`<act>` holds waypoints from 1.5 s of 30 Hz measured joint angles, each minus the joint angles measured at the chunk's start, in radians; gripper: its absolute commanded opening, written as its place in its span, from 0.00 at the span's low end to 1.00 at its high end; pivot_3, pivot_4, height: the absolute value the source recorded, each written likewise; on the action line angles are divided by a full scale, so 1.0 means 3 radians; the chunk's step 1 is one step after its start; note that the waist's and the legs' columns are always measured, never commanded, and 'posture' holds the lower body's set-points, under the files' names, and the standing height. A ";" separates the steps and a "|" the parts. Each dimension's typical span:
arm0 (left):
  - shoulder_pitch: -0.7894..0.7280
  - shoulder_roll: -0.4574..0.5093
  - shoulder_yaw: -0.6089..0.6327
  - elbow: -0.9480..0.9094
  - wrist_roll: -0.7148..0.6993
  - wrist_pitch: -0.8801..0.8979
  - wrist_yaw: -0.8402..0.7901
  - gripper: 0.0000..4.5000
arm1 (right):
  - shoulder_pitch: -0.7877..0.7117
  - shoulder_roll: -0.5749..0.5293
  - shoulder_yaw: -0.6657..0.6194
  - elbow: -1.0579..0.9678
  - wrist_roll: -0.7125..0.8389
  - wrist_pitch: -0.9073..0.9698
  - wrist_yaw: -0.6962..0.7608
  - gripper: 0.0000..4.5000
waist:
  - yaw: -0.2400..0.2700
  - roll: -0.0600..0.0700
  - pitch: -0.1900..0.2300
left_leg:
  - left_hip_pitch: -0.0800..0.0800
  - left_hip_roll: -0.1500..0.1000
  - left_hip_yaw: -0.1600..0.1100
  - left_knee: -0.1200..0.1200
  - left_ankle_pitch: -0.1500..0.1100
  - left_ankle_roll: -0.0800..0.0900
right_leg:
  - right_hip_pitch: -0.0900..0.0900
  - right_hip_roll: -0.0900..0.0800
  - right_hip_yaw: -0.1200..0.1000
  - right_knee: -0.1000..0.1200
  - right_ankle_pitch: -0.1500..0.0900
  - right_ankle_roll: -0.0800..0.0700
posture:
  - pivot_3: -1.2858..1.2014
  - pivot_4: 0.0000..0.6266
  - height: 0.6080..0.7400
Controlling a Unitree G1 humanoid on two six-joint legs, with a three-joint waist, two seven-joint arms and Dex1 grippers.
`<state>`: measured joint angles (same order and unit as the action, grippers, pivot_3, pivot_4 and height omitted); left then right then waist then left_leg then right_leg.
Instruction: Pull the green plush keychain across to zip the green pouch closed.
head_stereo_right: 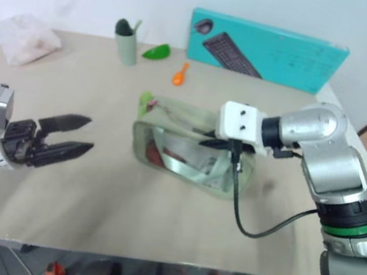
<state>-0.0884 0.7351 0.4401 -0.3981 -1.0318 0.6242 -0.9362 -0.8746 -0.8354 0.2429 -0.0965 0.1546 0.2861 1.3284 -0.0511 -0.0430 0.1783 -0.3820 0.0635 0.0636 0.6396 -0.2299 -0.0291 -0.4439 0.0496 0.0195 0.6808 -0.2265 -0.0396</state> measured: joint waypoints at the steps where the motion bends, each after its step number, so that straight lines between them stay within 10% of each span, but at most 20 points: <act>1: 0.0011 -0.0006 0.0042 0.0014 -0.0016 0.0000 0.0014 0.91 | -0.0050 0.0060 0.0026 0.0052 -0.0019 -0.0011 -0.0004 0.01 | -0.0001 0.0000 0.0000 | 0.0001 0.0001 0.0000 -0.0001 0.0001 -0.0001 | 0.0000 0.0002 -0.0001 0.0001 0.0000 0.0000 | 0.52 0.24 1.00; 41: 0.0063 -0.0015 0.0222 0.0076 -0.0152 0.0000 0.0115 0.91 | -0.0294 0.0697 0.0236 0.0164 0.0024 -0.0080 0.0147 0.01 | 0.0013 -0.0001 0.0000 | 0.0003 0.0007 -0.0001 -0.0011 -0.0002 -0.0012 | 0.0000 0.0002 -0.0003 0.0003 -0.0009 -0.0016 | 0.52 0.24 1.00; 45: 0.0054 -0.0017 0.0220 0.0083 -0.0146 0.0000 0.0111 0.91 | -0.0212 0.0700 0.0248 0.0056 0.0021 -0.0082 0.0134 0.30 | 0.0013 -0.0001 0.0000 | 0.0002 0.0007 -0.0001 -0.0011 -0.0002 -0.0013 | 0.0000 0.0000 -0.0003 0.0003 -0.0009 -0.0015 | 0.52 0.24 1.00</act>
<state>-0.0721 0.7299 0.5062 -0.3730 -1.0755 0.6244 -0.9028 -0.9382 -0.6253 0.3172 -0.0796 0.1610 0.2616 1.3685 -0.0471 -0.0433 0.1782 -0.3814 0.0655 0.0633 0.6362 -0.2306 -0.0329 -0.4440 0.0495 0.0186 0.6817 -0.2291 -0.0441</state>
